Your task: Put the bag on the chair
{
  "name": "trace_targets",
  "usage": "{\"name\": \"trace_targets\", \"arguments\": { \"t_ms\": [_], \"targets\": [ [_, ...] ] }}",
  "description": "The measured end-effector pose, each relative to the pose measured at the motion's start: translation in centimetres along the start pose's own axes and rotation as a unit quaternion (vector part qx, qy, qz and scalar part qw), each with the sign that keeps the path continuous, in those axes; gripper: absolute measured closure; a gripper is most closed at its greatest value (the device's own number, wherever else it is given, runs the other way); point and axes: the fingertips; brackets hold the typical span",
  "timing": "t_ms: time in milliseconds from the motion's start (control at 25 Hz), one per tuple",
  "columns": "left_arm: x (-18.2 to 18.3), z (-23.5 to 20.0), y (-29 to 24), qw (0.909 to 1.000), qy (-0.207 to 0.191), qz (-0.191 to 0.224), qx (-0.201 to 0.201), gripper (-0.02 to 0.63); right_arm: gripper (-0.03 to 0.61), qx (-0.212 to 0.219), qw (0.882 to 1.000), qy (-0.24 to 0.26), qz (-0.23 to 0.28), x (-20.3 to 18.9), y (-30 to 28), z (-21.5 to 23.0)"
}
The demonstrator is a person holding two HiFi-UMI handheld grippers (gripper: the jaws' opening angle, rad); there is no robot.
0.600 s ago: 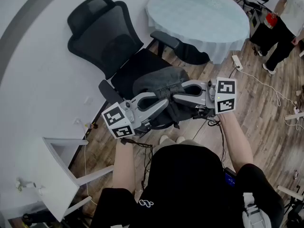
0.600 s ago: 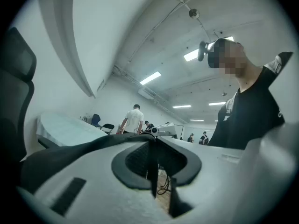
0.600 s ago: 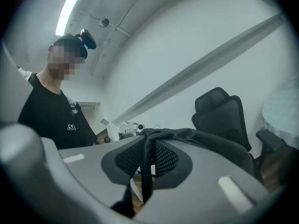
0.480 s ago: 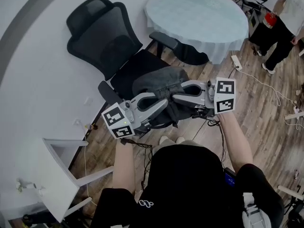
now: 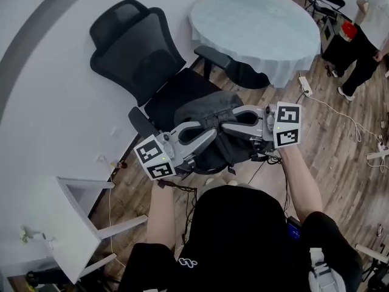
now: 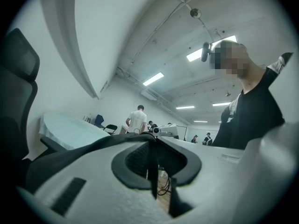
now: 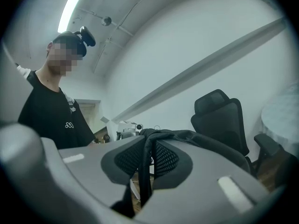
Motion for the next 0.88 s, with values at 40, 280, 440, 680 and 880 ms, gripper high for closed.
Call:
{"name": "trace_targets", "arguments": {
  "t_ms": [40, 280, 440, 680, 880],
  "targets": [
    [0.0, 0.0, 0.1, 1.0, 0.001, 0.001, 0.004, 0.577, 0.522, 0.003, 1.0, 0.003, -0.001, 0.0, -0.1, -0.1],
    [0.3, -1.3, 1.1, 0.9994, 0.005, 0.006, 0.034, 0.577, 0.52, 0.02, 1.0, 0.011, -0.005, 0.5, -1.3, 1.1],
    [0.4, -3.9, 2.3, 0.9988, 0.007, 0.006, 0.048, 0.577, 0.52, 0.029, 1.0, 0.005, -0.011, 0.8, -3.1, 3.5],
    [0.8, -11.8, 3.2, 0.9989, 0.022, 0.002, 0.042, 0.575, 0.518, 0.017, 0.999, -0.017, -0.027, 1.2, -5.6, 11.0],
    [2.3, -20.7, 3.7, 0.9981, 0.055, 0.004, 0.028, 0.576, 0.519, 0.009, 0.998, -0.046, -0.045, 2.8, -7.6, 19.5]
  ]
}}
Point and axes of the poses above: the fingertips, and each gripper's own axes: y backward along the fingers, z to its right, x out of its top, and after that the axes turned 11 degrees about -z, right-handed
